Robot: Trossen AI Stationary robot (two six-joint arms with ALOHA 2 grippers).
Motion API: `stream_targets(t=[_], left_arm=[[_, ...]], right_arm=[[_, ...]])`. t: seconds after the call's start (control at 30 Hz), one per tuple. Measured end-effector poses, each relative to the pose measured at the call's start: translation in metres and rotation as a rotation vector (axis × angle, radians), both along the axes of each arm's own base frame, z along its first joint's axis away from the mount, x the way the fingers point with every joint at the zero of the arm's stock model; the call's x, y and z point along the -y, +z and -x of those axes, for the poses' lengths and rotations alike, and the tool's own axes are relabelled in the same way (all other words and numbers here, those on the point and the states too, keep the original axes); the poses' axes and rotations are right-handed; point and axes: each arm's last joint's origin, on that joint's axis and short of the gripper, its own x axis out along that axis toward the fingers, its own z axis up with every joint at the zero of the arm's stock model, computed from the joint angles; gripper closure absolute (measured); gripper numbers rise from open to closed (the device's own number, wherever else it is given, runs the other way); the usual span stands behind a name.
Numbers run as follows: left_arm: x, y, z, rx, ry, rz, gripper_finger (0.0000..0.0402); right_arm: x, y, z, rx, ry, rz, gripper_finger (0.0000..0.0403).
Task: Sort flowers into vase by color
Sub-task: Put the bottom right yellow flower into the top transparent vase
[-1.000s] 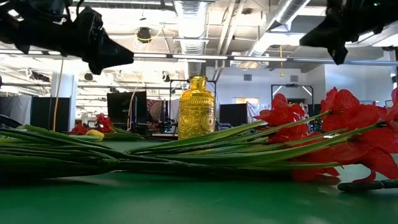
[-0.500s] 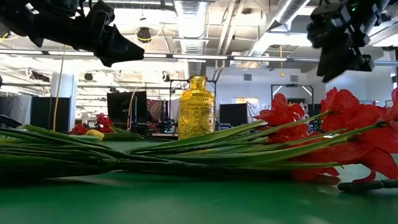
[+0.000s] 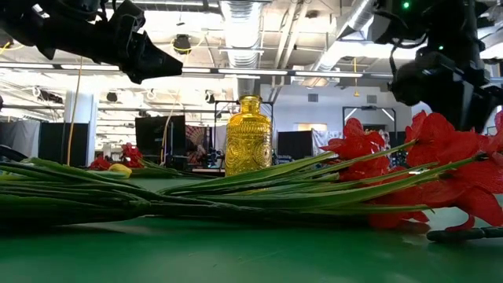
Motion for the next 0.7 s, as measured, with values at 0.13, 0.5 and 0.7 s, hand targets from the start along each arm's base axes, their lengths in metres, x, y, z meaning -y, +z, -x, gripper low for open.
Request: stream_targets(t=[0.13,0.5,0.7], left_arm=[[0.0,0.0,0.0,-0.002,-0.001,-0.004,0.0243],[0.0,-0.002,0.0,-0.023,-0.006,-0.002,0.0243],[0.001,-0.002,0.0,-0.026,-0.019,0.001,0.0243]], right_arm=[[-0.007,-0.01,0.0,-0.089,0.0,0.013,0.0218],[-0.016,-0.043,0.017,-0.18,-0.11,0.037,0.0218],[-0.018,-0.055,0.016,-0.111,-0.127,0.02,0.0218]])
